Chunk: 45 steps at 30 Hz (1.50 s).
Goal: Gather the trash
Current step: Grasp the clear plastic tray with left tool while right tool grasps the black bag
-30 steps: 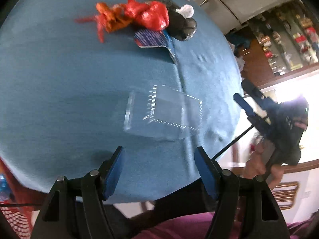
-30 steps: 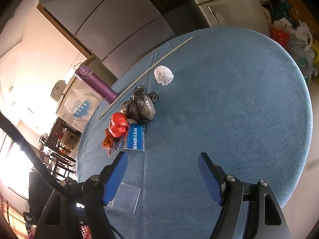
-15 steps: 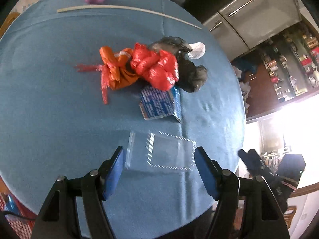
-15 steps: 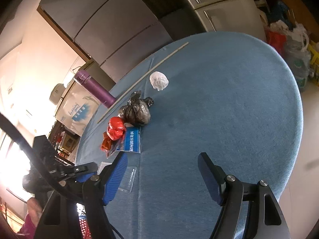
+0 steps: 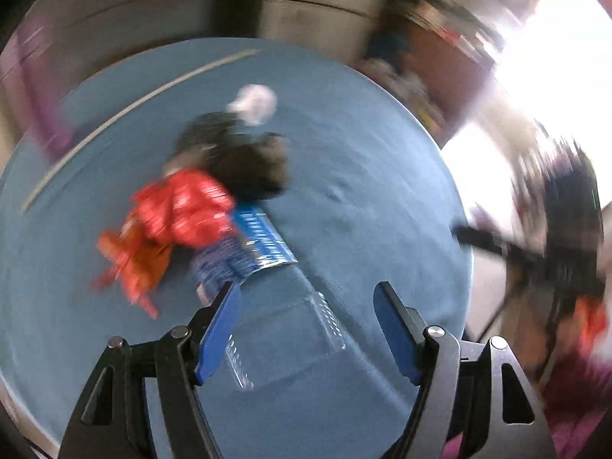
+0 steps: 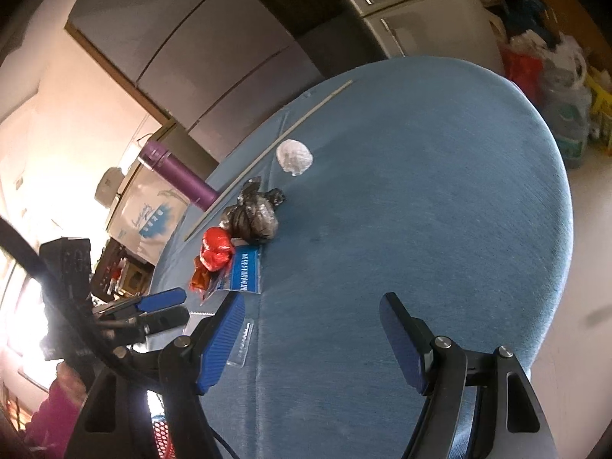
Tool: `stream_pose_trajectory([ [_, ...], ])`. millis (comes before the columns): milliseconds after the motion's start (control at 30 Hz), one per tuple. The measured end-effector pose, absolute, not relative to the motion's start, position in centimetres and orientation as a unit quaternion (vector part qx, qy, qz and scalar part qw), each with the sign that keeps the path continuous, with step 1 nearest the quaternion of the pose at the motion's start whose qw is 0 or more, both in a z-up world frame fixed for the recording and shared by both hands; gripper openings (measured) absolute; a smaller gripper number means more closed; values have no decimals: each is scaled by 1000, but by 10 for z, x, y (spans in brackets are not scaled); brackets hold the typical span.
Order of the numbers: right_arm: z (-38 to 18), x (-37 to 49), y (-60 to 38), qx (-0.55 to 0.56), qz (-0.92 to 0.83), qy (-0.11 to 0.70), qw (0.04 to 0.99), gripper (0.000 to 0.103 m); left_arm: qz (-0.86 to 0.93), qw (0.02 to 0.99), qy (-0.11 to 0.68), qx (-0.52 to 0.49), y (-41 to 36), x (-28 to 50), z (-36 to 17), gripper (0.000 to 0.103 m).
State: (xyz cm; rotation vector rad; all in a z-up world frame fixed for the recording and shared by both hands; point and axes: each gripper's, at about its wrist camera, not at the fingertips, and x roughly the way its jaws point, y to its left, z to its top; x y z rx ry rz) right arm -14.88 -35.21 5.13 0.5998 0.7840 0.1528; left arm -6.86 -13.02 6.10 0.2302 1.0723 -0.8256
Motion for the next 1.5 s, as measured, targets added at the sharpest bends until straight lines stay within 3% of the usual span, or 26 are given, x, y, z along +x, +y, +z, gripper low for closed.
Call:
stream_pose_trajectory([
  [367, 53, -148, -349, 280, 70, 386, 876, 76, -461, 686, 518, 223, -141, -65, 24, 72],
  [833, 51, -23, -303, 248, 127, 415, 866, 76, -375, 749, 535, 108, -83, -63, 15, 72],
  [1067, 33, 29, -279, 255, 139, 441, 849, 76, -363, 763, 527, 87, -73, -69, 14, 59],
  [1100, 30, 34, -275, 250, 137, 446, 848, 73, -360, 765, 526, 88, -73, -70, 14, 58],
  [1133, 27, 37, -270, 246, 134, 451, 847, 61, -358, 767, 526, 86, -73, -72, 14, 58],
  [1233, 23, 38, -261, 232, 135, 455, 849, 42, -349, 772, 526, 74, -76, -78, 9, 56],
  [1500, 34, -6, -277, 234, 126, 424, 866, 25, -324, 798, 506, 46, -64, -107, 22, 55],
])
